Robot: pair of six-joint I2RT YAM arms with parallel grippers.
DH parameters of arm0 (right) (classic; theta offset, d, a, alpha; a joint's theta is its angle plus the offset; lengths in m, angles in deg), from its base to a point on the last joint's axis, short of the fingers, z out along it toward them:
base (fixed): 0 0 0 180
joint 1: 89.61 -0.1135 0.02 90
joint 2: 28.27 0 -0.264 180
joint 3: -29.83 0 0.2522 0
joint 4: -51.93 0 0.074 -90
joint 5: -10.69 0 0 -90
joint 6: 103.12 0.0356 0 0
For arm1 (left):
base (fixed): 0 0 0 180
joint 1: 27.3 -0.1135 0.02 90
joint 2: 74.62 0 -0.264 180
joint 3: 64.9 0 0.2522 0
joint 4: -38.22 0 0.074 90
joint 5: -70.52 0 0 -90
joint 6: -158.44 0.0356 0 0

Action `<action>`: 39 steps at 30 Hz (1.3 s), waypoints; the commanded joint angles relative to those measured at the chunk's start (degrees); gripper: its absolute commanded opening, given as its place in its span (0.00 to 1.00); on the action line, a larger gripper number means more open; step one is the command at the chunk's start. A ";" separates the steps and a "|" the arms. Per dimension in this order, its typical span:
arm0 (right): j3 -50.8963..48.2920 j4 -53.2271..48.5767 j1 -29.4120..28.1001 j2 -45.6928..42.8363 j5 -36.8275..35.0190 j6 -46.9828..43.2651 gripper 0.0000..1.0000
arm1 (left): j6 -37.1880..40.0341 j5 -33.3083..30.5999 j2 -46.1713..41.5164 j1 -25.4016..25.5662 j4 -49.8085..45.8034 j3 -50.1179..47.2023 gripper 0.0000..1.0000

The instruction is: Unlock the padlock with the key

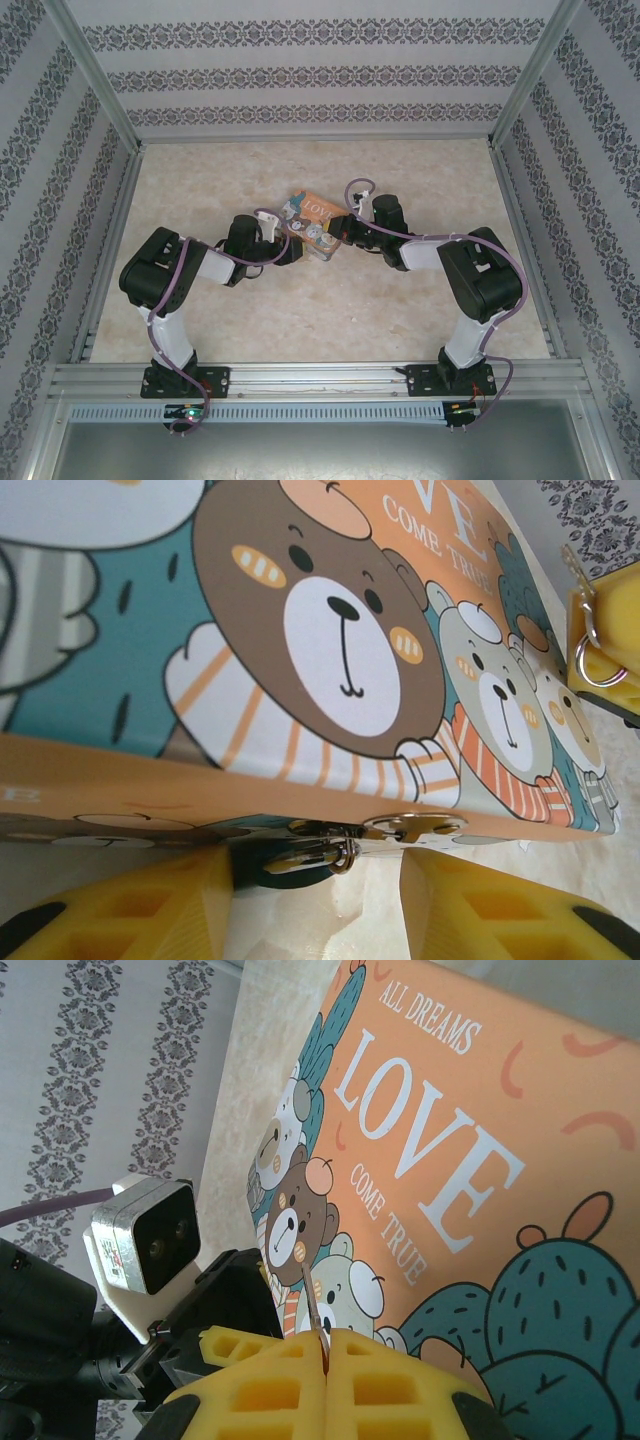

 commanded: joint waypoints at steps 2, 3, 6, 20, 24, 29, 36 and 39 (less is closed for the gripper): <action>-1.15 -5.71 -0.57 0.31 -1.81 -1.87 0.00 | -0.86 1.28 0.29 -0.45 0.60 0.73 0.47; -1.16 -5.69 -0.60 0.27 -1.81 -1.82 0.00 | -0.93 1.20 0.25 -0.46 0.23 0.82 0.48; -1.25 -5.69 -0.58 0.18 -1.88 -1.86 0.00 | -0.76 1.03 0.32 -0.36 -0.74 1.16 0.48; -1.16 -5.70 -0.66 0.24 -1.97 -1.80 0.00 | 2.53 -1.70 -0.13 0.93 -9.62 4.13 0.48; -1.25 -5.53 -0.67 0.27 -1.99 -1.82 0.00 | 3.11 -2.14 -0.09 1.49 -10.74 4.76 0.48; -1.42 -5.58 -0.74 0.18 -1.99 -1.80 0.00 | 4.08 -2.45 -0.37 2.02 -12.72 5.44 0.48; -1.51 -5.34 -0.68 0.09 -1.99 -1.79 0.00 | 4.69 -3.20 -0.45 2.74 -14.14 6.03 0.47; -1.51 -5.25 -0.73 0.09 -1.96 -1.79 0.00 | 4.69 -3.55 -0.37 2.86 -14.38 6.13 0.46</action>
